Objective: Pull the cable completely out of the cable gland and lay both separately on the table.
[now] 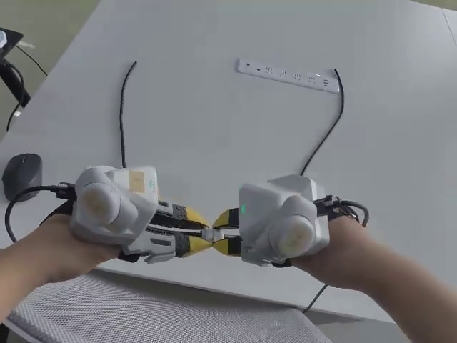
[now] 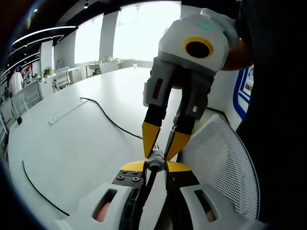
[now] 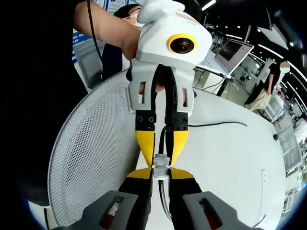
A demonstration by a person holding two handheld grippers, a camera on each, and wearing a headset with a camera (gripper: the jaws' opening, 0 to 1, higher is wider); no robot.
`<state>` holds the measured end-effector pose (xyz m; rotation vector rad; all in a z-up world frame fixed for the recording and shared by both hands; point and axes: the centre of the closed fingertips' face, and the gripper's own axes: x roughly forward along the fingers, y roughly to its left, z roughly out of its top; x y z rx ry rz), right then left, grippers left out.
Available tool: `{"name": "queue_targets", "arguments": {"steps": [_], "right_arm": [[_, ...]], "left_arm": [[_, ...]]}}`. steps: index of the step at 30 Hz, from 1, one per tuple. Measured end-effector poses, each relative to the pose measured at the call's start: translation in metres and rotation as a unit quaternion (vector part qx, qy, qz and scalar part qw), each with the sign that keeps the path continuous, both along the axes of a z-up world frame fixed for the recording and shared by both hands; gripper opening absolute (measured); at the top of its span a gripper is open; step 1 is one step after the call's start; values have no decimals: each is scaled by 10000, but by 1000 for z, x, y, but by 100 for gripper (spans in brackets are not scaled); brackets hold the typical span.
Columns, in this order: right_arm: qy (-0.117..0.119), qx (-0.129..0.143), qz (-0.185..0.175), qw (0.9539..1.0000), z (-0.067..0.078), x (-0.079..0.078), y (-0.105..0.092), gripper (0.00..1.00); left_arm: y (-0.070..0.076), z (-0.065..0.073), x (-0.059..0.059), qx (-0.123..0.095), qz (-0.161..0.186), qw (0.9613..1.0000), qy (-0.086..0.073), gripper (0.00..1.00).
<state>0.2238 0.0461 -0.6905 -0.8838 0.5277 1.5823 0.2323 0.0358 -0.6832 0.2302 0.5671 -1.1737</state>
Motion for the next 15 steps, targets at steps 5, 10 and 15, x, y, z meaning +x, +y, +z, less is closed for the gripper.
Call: {"name": "queue_targets", "arguments": {"steps": [5,10,15], "right_arm": [[11,55,-165,9998,6,3,0,8],[66,131,-367,9992,16,6,4,8],[21,207,-670,9975,26,13,9,13]], "left_arm": [[1,7,2,-71,-63,10000,-20,15],[4,16,4,-183,-185,9996,-132,15],[10,25,5,-290,-332,9985,-312,15]]}}
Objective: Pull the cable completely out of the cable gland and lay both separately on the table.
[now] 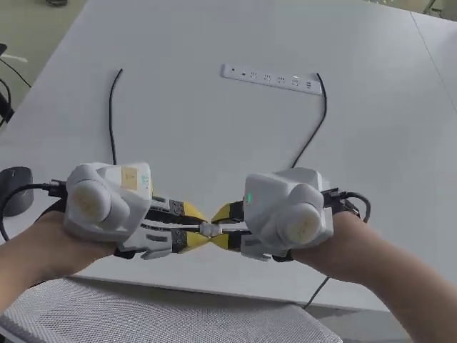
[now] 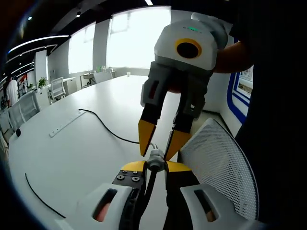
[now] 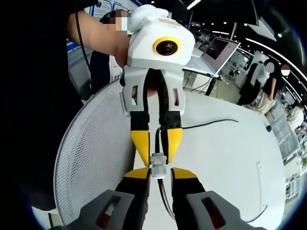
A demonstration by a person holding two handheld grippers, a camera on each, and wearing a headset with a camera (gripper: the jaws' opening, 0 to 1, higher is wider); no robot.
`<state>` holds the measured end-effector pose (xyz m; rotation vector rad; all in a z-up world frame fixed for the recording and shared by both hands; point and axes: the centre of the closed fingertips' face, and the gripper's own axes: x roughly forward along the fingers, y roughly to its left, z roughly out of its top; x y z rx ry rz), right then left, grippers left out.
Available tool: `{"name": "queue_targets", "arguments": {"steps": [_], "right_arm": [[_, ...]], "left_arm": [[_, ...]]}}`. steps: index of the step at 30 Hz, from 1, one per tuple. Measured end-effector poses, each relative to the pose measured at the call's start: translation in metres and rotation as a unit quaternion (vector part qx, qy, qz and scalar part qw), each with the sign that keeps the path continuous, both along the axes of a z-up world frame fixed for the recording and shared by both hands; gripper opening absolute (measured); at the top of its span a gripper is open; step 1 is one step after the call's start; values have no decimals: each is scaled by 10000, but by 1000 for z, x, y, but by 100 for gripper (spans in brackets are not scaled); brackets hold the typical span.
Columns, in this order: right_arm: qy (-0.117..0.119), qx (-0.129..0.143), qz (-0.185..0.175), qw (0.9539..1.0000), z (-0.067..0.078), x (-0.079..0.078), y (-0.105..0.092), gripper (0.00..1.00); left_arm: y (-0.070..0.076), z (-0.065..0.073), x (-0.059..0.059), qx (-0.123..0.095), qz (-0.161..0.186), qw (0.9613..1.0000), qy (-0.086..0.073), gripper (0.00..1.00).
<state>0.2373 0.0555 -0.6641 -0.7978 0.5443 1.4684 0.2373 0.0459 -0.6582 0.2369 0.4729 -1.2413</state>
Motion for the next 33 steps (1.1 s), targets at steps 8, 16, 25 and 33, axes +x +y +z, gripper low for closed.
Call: {"name": "queue_targets", "arguments": {"steps": [8,16,25,33], "right_arm": [[283,467,-1044,9930,28,14,0,20],[-285,498,-1273,9902,34,10,18,23],[-712,388,-1307,9881,28,10,41,10],[-951,289,-1263,9870,24,13,42,2]], "left_arm": [[27,19,4,-424,212,9988,-125,15],[49,32,4,-543,191,9982,-174,15],[56,38,5,-448,9,9987,-242,15],[59,35,8,-461,-10,9988,-166,15]]}}
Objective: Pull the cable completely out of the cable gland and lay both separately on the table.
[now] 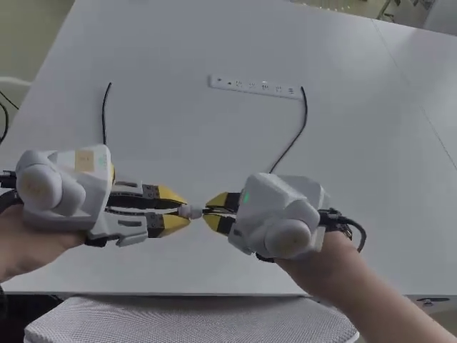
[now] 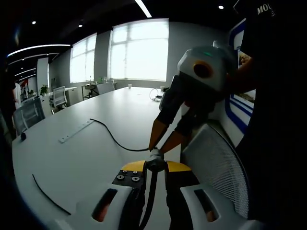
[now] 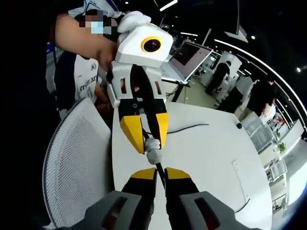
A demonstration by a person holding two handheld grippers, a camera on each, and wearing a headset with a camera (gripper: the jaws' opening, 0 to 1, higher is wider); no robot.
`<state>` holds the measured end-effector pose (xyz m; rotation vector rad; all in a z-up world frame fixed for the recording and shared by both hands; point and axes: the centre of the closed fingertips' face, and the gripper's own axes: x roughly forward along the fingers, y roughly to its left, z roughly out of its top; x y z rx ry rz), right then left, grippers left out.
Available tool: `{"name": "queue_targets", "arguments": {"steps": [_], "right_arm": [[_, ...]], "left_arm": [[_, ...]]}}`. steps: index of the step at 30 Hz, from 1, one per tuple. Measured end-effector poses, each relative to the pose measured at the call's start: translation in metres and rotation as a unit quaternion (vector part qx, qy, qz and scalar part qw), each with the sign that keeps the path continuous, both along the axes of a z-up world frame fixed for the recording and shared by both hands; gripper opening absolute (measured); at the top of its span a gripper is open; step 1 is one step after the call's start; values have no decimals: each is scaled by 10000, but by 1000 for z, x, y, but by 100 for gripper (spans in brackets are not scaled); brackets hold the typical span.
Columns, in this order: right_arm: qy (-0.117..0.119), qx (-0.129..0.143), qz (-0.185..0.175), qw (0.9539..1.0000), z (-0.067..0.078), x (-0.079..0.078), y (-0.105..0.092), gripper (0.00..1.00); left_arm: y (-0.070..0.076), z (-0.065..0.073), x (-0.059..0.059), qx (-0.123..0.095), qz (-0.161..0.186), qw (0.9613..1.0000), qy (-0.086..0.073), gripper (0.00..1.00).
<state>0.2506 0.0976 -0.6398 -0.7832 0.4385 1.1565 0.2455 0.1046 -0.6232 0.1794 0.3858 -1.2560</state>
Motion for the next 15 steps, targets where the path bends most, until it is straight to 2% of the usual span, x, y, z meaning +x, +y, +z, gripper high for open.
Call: {"name": "queue_targets", "arguments": {"steps": [3,4,5,8,9,11,15], "right_arm": [[19,18,-44,10000,-3,1,0,1],[80,47,-111,9999,-4,1,0,0],[250,162,-313,9991,-5,2,1,0],[146,132,-432,9989,-6,10,-1,0],[271,219,-567,9978,-6,12,-2,0],[253,236,-720,9968,-4,17,-6,0],[400,321,-884,9948,-3,21,-10,0]], "left_arm": [[1,-2,1,32,-35,10000,43,15],[1,-3,1,49,-48,10000,35,15],[1,-4,3,66,-59,10000,32,15],[3,-3,10,85,-14,10000,-20,15],[4,-2,13,70,-18,10000,22,15],[4,0,17,75,-14,10000,-26,15],[0,3,22,130,-90,9999,-69,15]]}}
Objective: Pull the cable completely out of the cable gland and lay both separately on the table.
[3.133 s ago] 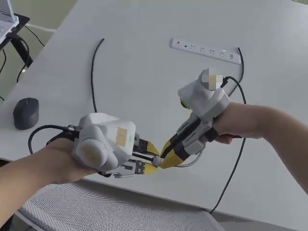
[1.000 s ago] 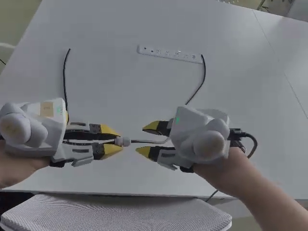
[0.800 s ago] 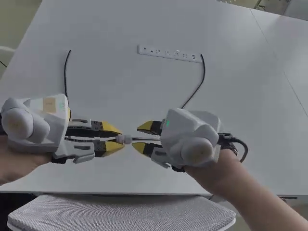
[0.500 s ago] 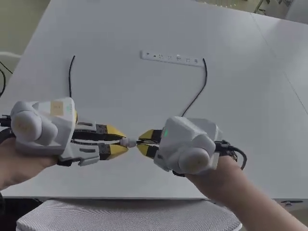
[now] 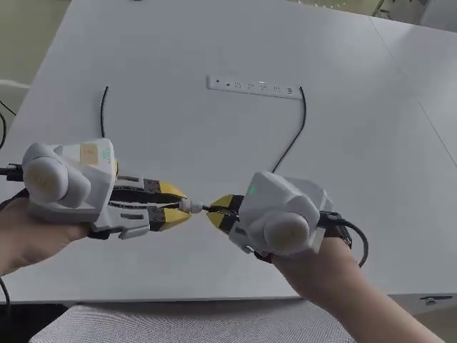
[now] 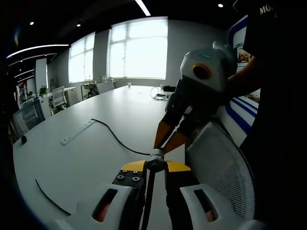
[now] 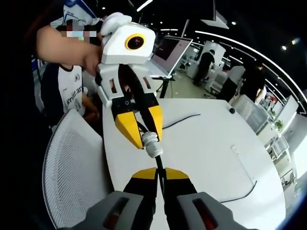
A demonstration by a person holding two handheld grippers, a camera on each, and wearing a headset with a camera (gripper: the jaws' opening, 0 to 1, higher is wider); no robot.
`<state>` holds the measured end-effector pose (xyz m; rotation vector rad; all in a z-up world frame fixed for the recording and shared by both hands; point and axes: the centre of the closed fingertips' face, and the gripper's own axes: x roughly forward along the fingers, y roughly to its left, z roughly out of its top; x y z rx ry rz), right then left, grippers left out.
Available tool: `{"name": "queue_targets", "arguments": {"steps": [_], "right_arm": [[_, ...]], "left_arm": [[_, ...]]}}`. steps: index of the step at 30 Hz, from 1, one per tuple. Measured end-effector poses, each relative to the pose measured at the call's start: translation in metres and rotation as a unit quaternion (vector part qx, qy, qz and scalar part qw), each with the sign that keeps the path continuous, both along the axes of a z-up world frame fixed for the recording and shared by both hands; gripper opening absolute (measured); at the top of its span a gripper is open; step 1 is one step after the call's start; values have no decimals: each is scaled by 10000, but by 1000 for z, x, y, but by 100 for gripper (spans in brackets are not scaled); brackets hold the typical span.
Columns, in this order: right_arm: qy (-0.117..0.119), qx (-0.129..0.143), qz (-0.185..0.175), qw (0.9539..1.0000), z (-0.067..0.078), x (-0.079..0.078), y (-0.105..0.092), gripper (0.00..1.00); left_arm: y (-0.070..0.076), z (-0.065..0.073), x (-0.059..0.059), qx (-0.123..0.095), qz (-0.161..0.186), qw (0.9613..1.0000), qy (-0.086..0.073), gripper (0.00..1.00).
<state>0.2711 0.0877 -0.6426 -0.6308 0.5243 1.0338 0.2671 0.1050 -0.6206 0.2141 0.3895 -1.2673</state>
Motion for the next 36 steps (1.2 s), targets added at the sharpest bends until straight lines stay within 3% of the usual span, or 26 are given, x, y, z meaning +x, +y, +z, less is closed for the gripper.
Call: {"name": "queue_targets", "arguments": {"steps": [7,11,22,31,36], "right_arm": [[208,107,-229,9995,-2,3,-4,0],[342,205,-344,9986,-3,1,-6,0],[440,284,-644,9966,-6,3,-15,0],[722,434,-1162,9896,-20,6,-30,0],[910,468,-1417,9846,-28,6,-37,0]], "left_arm": [[-5,-1,3,98,-120,9998,-101,15],[-6,-2,1,71,-120,9999,-54,15],[-2,2,-1,-8,-85,10000,-25,15],[-1,2,-3,22,-142,9998,-96,15],[-2,-1,-5,12,-155,9999,-51,15]]}}
